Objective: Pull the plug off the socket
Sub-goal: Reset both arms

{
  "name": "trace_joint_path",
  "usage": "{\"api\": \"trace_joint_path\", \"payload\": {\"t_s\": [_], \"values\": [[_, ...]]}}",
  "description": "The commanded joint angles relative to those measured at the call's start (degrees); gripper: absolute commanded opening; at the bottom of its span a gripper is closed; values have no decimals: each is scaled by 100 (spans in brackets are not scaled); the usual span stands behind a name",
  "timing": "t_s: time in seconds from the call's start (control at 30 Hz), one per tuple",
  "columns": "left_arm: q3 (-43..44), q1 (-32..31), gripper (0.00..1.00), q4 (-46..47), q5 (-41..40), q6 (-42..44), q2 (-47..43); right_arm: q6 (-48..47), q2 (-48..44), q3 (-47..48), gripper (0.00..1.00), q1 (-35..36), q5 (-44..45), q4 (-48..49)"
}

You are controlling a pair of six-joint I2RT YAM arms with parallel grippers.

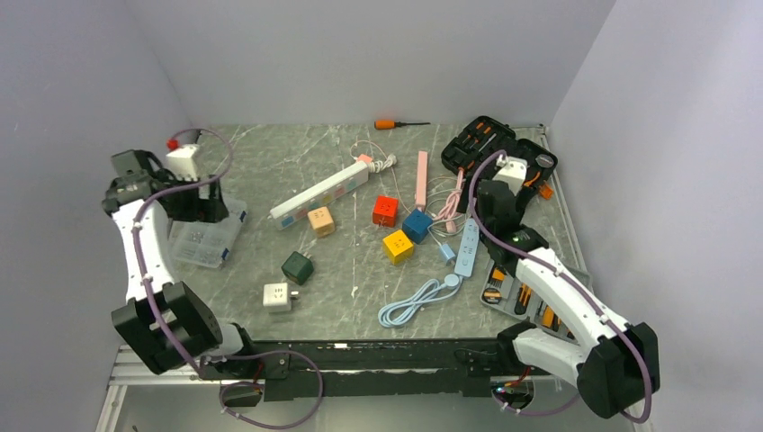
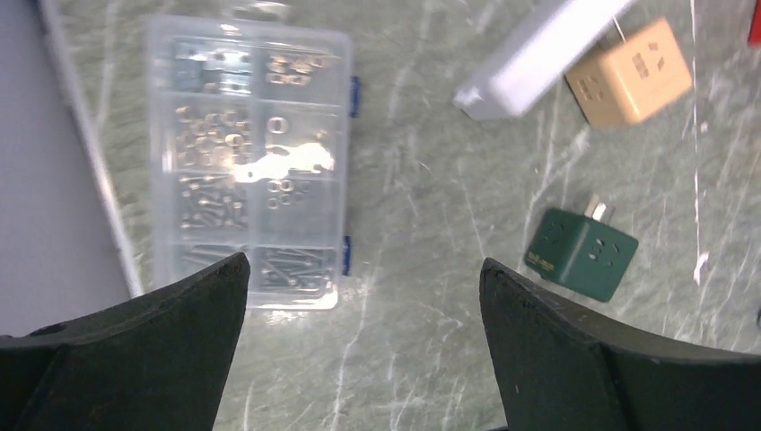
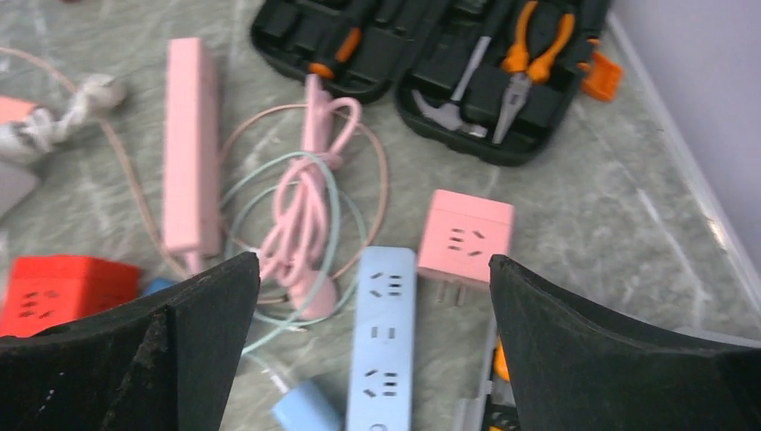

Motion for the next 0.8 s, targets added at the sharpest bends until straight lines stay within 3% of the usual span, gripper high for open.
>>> {"api": "trace_joint_path", "payload": {"t_s": [0.0,0.17,0.37,0.57,0.77], "values": [[655,924,99,97,663,-33,294,-336,-416,-513,100,-226,1020,1291],[801,1337,99,222,742,-284,701,240,-487,-965,100,-925,1180,1276],[-172,1286,99,1290,610,-1032,553,132,-147,-1531,100,-1393,1144,2130],[-1194,83,99,2486,-1078,-1966,35,-366,507,-1692,100,-1495,1228,3228],[-2400,-624,99,4170,-1215,-2116,-491,-337,927,-2154,100,-1673,1255,4217]]}}
